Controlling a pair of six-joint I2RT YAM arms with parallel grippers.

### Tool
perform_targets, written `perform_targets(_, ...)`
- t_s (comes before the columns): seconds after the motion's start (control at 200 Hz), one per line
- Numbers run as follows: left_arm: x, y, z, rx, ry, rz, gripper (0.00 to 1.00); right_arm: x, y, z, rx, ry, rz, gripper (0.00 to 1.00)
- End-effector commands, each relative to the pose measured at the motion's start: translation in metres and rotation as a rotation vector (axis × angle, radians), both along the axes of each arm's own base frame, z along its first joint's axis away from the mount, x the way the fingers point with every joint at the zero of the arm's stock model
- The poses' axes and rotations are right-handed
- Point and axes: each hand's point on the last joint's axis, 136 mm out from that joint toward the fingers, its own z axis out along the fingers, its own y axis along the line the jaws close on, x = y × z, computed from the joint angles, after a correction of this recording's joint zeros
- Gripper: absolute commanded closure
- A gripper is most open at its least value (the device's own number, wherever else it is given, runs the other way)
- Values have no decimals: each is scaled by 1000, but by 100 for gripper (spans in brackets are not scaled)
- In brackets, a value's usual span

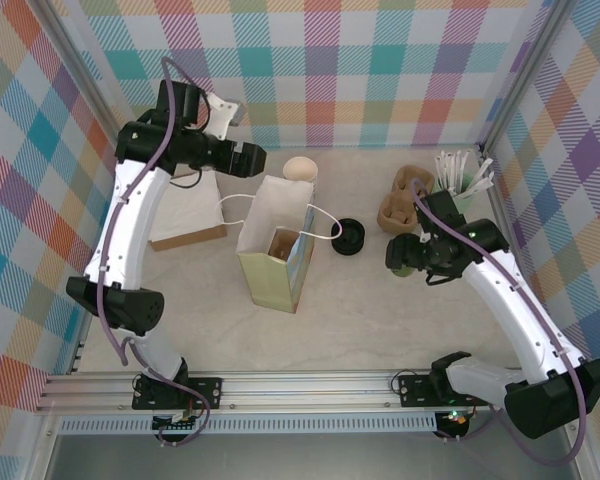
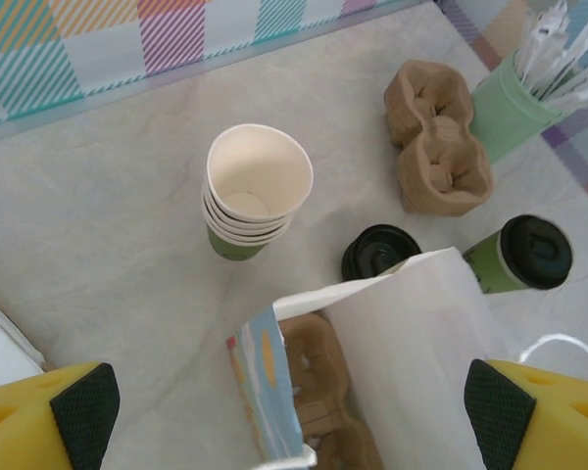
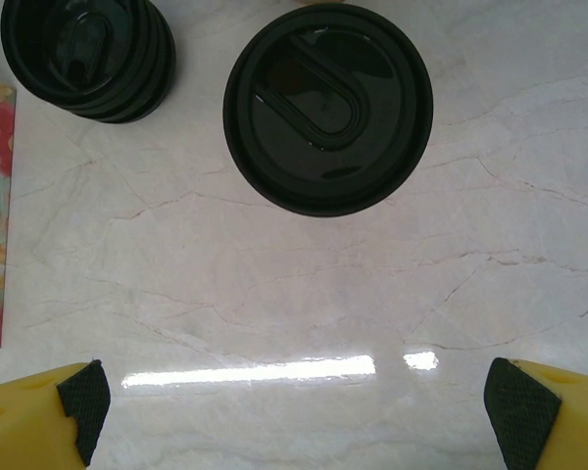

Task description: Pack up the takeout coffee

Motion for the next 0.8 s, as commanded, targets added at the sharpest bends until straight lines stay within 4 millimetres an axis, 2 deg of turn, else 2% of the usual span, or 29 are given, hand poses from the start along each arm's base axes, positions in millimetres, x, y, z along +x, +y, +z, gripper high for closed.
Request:
perform_targets(0.0,-3,-8,1,45,-39,-103,6,7,-1,-2,9,-11,-36,0)
perform_targets(0.18,5,-23,-15,30,-12,-185,6,10,-1,-4,7,0,-42,0)
perform_targets(0.545,17,-42,-74,117,99,-281,10,10,-3,-6,-1,1,-40,0)
perform_targets(0.795,25,-50,-95,148,135,-296,21,9,-4,-9,-7,11,-40,0)
